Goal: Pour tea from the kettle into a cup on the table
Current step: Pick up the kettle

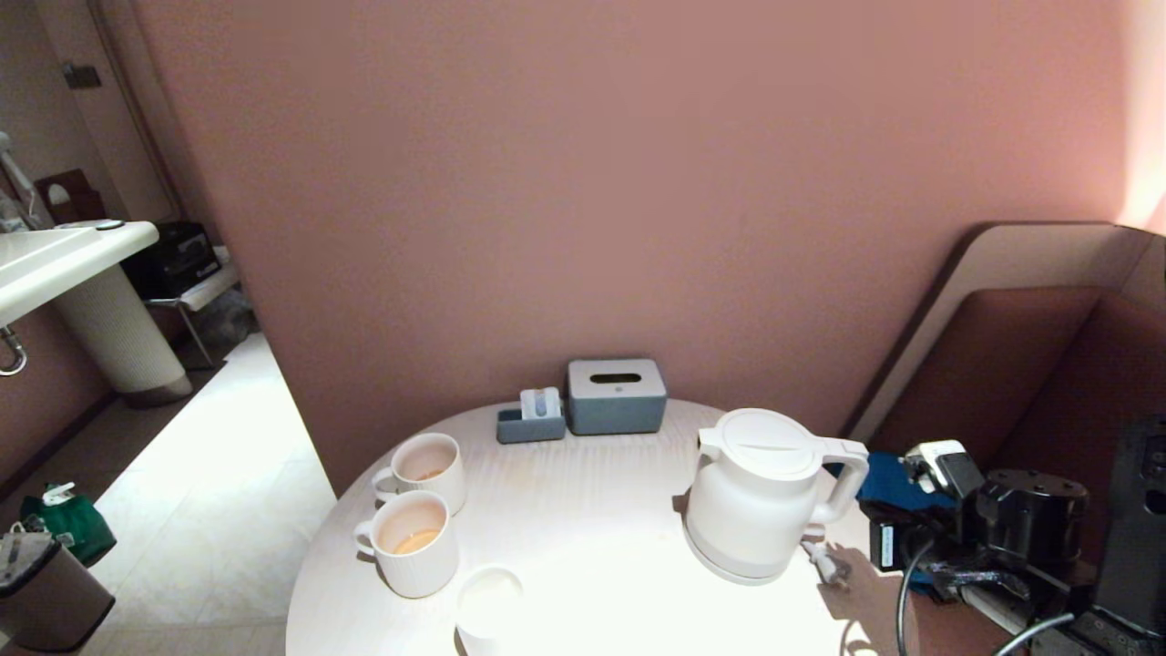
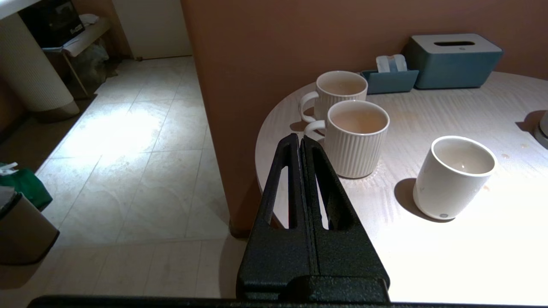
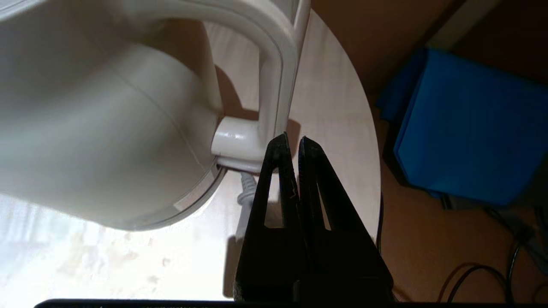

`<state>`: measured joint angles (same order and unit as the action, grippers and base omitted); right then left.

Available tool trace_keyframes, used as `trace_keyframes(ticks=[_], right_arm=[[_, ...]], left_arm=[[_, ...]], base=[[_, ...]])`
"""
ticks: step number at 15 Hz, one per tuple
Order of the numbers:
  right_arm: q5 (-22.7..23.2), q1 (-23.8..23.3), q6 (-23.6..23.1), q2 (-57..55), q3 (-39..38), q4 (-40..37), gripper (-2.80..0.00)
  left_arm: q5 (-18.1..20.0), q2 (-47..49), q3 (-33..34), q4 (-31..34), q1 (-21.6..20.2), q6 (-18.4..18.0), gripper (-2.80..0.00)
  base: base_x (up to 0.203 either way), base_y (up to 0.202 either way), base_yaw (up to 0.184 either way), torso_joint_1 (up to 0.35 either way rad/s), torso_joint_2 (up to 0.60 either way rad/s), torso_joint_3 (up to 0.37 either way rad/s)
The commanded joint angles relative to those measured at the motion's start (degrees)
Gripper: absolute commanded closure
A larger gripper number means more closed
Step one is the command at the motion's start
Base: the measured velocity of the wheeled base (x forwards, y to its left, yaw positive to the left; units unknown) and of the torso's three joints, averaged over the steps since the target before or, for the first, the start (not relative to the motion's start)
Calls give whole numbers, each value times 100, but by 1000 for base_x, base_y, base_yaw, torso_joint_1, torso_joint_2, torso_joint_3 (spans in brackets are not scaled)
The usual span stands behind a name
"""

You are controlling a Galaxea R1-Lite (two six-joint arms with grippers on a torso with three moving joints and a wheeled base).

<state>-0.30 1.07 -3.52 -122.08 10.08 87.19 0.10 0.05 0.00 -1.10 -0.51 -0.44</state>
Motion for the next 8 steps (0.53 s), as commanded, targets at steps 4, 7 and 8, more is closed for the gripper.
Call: trace_keyframes(ticks=[4,7,8], right_arm=[[-49,7,-26,-153,121,255,0],[-40,13,-37,-148,30,258,0],[-40,7,-43,-126,53,258,0]], left_arm=[[-1,4,0,-5,-2,0,0],[-1,4,0,-5,-2,0,0],[-1,4,0,-5,-2,0,0]], base=[[0,0,0,0,0,0],[0,0,0,0,0,0],[0,0,0,0,0,0]])
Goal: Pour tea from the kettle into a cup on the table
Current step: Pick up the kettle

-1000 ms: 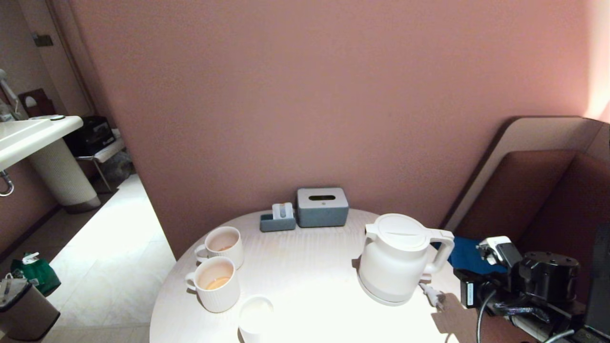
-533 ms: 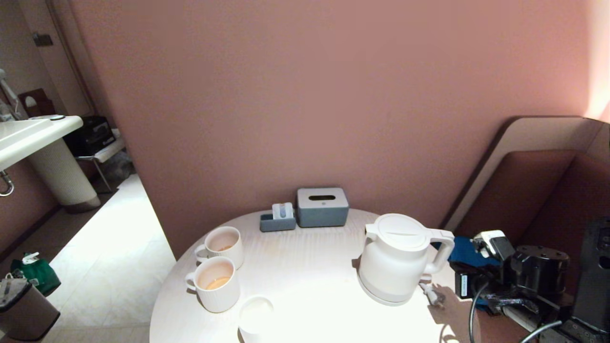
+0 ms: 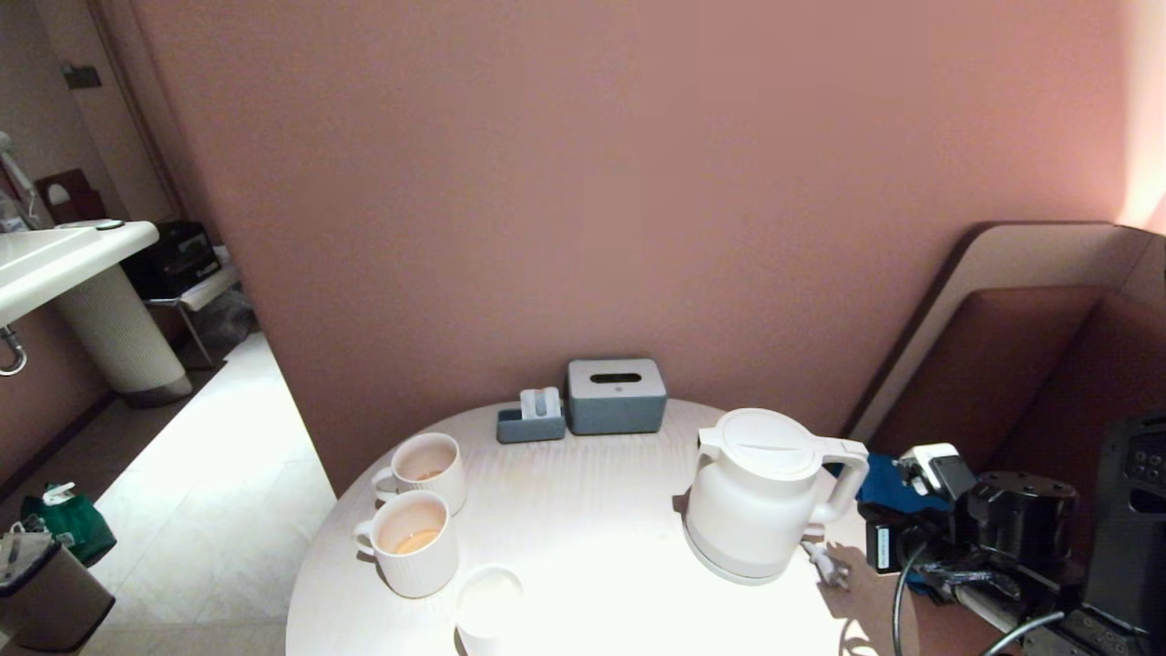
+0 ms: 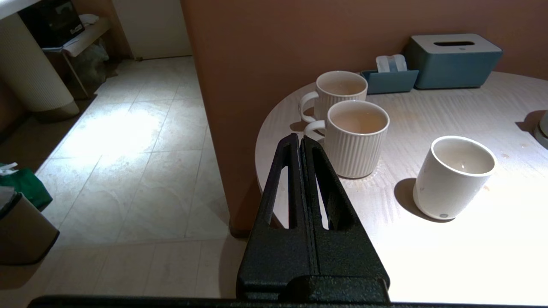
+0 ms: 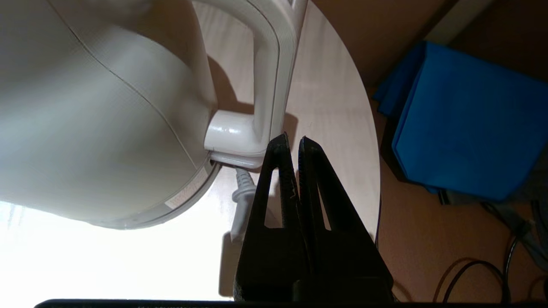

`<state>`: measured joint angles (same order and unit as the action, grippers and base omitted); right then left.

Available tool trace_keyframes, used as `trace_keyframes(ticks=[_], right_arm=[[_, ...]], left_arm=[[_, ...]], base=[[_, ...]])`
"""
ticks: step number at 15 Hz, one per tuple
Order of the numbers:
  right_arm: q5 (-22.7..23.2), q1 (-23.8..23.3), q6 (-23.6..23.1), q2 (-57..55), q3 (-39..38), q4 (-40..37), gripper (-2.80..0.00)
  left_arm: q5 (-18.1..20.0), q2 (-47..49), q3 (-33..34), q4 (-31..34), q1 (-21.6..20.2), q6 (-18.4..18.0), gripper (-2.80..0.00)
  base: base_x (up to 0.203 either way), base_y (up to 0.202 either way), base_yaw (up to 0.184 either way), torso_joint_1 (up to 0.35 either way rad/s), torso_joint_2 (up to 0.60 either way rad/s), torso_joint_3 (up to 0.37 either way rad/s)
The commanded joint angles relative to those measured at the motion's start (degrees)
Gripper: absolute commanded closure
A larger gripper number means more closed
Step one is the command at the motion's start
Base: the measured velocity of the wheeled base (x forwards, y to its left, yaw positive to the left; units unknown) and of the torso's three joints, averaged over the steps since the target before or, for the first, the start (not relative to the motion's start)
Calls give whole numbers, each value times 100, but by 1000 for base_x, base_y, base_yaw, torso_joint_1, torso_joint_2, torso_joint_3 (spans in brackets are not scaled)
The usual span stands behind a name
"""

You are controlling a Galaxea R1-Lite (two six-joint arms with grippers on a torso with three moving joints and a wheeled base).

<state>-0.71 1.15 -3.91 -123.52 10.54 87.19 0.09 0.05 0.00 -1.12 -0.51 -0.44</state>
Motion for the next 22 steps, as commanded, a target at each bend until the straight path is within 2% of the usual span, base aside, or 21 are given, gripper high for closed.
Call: trace_keyframes(ticks=[1,6,17,22], right_arm=[[6,8,-2,53,9,258,0],[-16,0,5,42,255,109,0],[34,8,66,158,38,-63,0],[301,9,308,1108,171,-2075,0]], left_arm=[[-1,4,0,-2,-2,0,0],[-1,4,0,-2,-2,0,0],[-1,4,0,-2,-2,0,0],[-1,4,0,-2,-2,0,0]], base=[[0,0,0,0,0,0],[0,0,0,0,0,0],[0,0,0,0,0,0],[0,0,0,0,0,0]])
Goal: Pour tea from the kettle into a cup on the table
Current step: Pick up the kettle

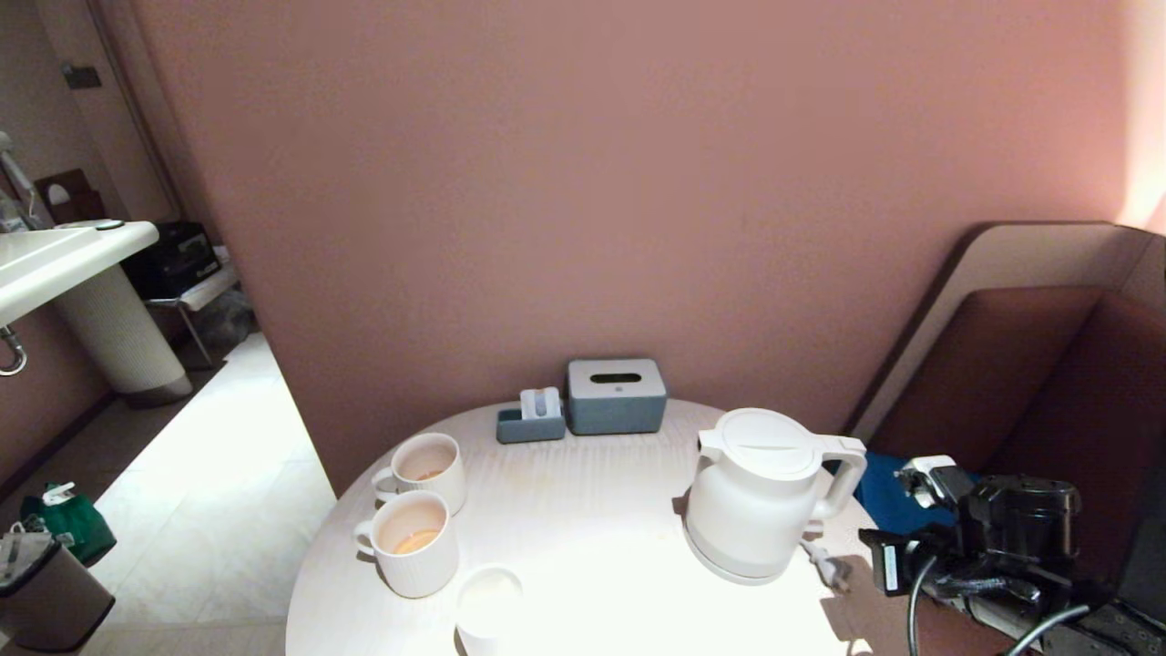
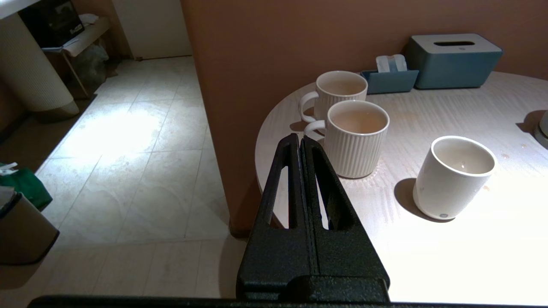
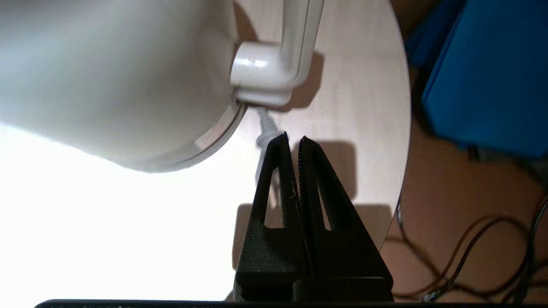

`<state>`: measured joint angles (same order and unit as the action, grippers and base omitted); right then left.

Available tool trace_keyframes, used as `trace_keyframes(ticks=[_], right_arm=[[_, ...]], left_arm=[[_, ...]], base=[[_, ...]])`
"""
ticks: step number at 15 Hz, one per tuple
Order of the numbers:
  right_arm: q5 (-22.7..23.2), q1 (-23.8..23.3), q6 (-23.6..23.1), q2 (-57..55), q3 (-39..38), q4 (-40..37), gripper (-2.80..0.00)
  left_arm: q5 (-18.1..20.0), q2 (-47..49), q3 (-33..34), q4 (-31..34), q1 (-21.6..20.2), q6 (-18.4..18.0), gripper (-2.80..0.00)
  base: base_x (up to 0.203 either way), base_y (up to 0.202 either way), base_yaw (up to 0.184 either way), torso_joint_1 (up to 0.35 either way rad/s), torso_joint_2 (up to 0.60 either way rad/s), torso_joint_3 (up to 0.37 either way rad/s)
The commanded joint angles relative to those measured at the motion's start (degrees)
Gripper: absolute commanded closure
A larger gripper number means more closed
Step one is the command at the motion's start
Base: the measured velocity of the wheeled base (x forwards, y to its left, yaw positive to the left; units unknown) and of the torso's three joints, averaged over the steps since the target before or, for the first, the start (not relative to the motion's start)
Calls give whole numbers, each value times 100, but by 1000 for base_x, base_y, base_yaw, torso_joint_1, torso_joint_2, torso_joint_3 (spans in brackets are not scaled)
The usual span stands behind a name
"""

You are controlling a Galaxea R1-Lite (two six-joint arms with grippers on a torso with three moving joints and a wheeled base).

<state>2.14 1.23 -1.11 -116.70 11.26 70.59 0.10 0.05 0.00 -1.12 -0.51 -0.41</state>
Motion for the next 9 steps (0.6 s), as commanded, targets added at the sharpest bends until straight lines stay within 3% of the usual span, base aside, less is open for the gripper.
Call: trace_keyframes(ticks=[1,9], right_arm=[[28,0,74,578,219,-701,0],[32,0,190,657,341,-801,0]], left_arm=[[-1,4,0,-2,-2,-2,0],[-1,4,0,-2,-2,-2,0]], base=[[0,0,0,0,0,0],[0,0,0,0,0,0]])
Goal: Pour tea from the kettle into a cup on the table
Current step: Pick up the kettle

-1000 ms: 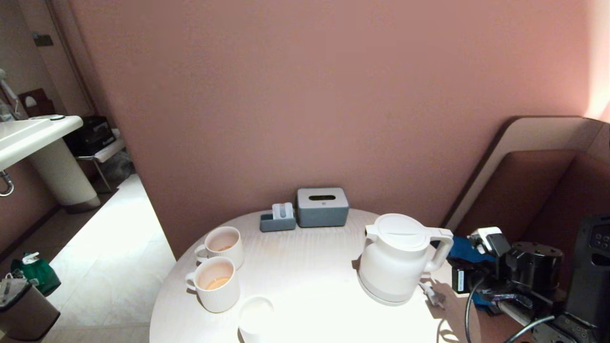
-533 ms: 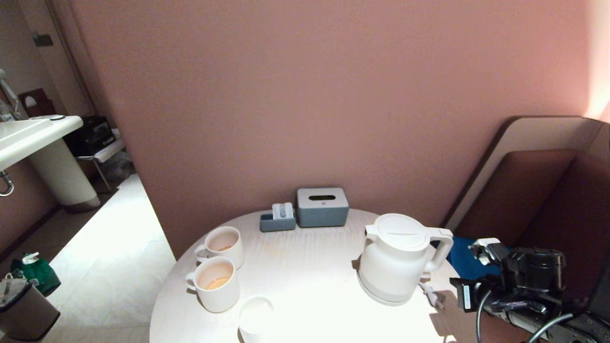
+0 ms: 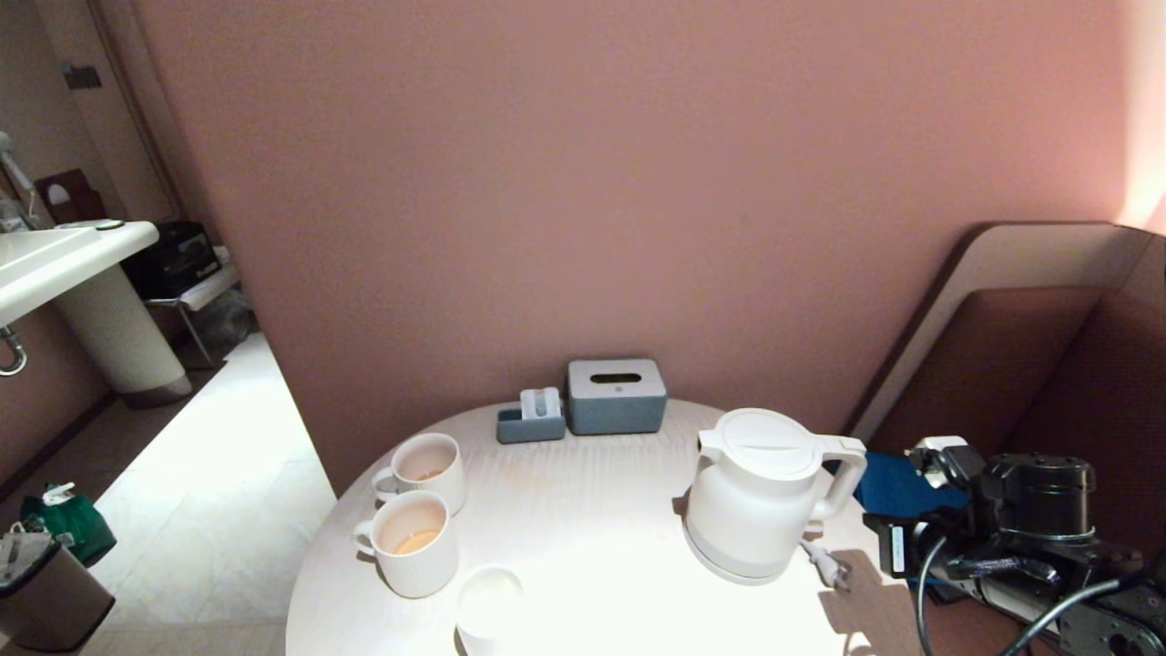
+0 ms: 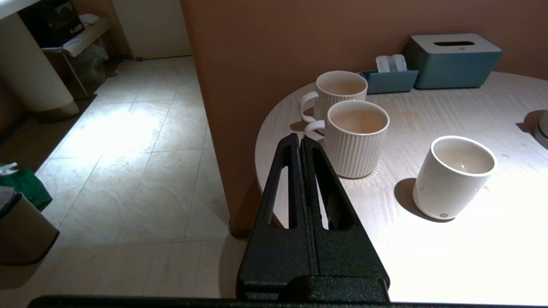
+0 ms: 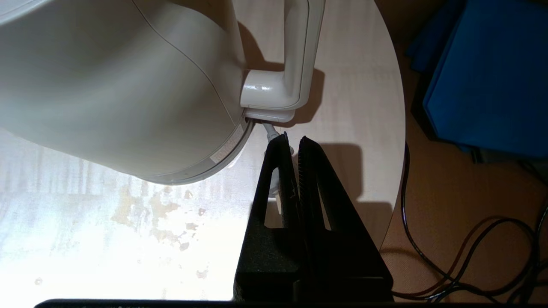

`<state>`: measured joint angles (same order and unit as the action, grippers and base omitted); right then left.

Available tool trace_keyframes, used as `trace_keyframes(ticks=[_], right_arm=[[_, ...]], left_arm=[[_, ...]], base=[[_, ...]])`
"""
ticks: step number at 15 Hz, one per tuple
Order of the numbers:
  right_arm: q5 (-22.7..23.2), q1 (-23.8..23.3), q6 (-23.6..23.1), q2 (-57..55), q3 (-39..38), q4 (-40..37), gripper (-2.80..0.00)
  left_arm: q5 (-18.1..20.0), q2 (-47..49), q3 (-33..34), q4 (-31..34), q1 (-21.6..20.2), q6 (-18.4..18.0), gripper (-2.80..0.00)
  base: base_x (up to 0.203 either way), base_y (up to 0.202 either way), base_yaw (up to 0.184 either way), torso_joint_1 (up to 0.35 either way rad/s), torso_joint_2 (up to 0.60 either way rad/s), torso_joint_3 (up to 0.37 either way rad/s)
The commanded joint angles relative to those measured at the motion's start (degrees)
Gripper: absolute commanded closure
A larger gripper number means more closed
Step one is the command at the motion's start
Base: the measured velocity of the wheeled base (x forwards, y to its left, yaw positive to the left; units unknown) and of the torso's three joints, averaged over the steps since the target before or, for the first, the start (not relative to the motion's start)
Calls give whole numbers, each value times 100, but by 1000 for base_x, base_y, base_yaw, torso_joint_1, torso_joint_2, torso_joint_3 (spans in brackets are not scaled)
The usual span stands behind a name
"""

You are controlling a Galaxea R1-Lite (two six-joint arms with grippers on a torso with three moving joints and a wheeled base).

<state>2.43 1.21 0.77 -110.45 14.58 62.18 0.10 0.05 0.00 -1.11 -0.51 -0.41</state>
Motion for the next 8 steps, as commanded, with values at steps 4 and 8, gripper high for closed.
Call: trace_keyframes(ticks=[4,8], right_arm=[[4,2,-6,23,57,40,-280],[-2,3,-6,-64,202,22,-280]], left_arm=[[-1,4,0,-3,-2,-2,0],[-1,4,0,-3,-2,6,0]], base=[[0,0,0,0,0,0],[0,0,0,0,0,0]])
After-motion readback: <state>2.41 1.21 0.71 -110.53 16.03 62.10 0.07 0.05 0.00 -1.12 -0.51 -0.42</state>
